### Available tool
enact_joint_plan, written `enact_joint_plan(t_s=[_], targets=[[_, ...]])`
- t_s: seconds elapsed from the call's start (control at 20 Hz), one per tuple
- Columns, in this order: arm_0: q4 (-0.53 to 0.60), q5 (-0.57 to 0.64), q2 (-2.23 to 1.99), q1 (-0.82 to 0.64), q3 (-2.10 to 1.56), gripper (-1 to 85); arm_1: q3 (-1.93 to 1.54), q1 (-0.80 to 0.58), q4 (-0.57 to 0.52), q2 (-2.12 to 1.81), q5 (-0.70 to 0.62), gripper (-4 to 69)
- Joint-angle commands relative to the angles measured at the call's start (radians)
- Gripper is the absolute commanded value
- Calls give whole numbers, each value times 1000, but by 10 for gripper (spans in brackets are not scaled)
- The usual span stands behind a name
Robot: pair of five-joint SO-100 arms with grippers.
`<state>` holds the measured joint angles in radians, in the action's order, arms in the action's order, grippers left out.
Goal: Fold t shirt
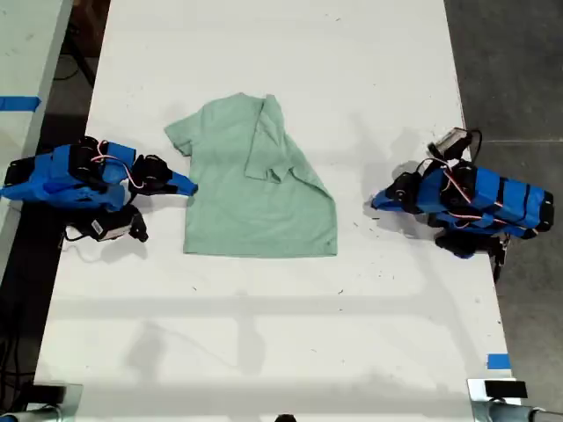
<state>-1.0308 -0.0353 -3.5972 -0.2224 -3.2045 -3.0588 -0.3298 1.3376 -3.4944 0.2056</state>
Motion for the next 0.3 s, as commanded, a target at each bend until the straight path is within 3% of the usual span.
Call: enact_joint_plan(t_s=[0.0,0.15,0.25], targets=[[17,-2,-8,11,-9,-1,-51,21,-11,-14,5,10],[35,-2,-8,17,-9,-1,-51,44,-11,-14,-189,9],[54,5,-8,-6,-18,5,-51,51,-11,-14,-206,9]])
